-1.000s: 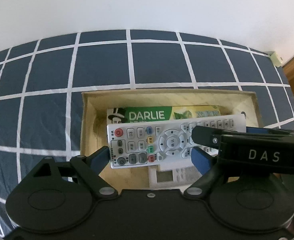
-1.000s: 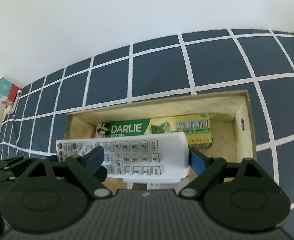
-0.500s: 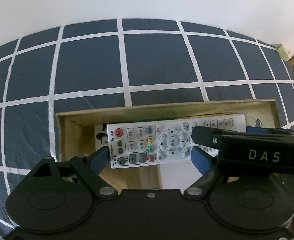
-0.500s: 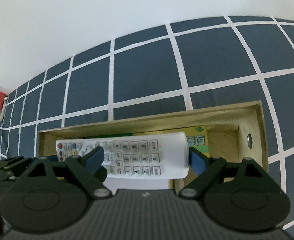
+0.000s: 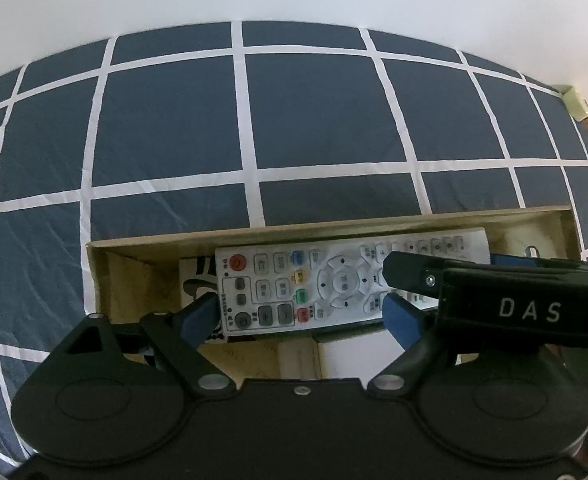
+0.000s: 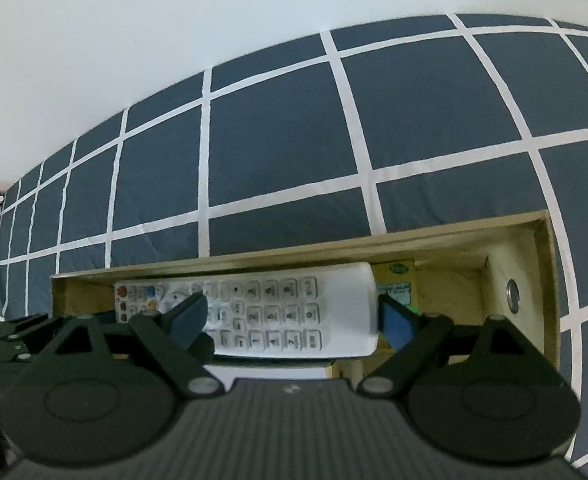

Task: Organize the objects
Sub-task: 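Lower the remote onto the toothpaste box and open the right gripper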

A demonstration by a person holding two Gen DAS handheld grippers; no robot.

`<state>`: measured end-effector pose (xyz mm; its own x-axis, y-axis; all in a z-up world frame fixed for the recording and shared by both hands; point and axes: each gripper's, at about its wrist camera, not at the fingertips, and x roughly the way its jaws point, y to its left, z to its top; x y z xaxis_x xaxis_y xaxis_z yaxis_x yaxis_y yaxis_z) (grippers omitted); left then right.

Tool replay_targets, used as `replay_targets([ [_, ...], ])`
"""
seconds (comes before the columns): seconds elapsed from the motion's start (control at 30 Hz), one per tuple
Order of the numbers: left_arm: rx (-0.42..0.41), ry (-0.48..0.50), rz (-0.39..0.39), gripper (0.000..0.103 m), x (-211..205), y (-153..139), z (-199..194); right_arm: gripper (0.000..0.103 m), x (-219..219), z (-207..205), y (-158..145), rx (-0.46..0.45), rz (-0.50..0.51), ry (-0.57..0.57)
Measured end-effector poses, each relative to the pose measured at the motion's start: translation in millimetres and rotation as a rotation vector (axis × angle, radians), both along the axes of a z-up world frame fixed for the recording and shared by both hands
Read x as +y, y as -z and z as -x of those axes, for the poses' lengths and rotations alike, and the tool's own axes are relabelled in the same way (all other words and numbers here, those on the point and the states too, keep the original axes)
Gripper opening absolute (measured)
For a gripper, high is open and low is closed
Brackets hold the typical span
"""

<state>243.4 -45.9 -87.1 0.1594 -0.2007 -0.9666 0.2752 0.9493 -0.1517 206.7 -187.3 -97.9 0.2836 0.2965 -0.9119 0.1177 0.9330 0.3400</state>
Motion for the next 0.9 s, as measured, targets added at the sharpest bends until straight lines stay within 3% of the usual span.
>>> replay_targets([
  [0.4, -0.005, 0.002, 0.000, 0.088, -1, 0, 0, 0.090, -3, -1, 2, 0.001, -0.006, 0.005],
  [0.9, -0.062, -0.058, -0.030, 0.094, 11, -38, 29, 0.092, -9, 24, -33, -0.057, 0.010, -0.031],
])
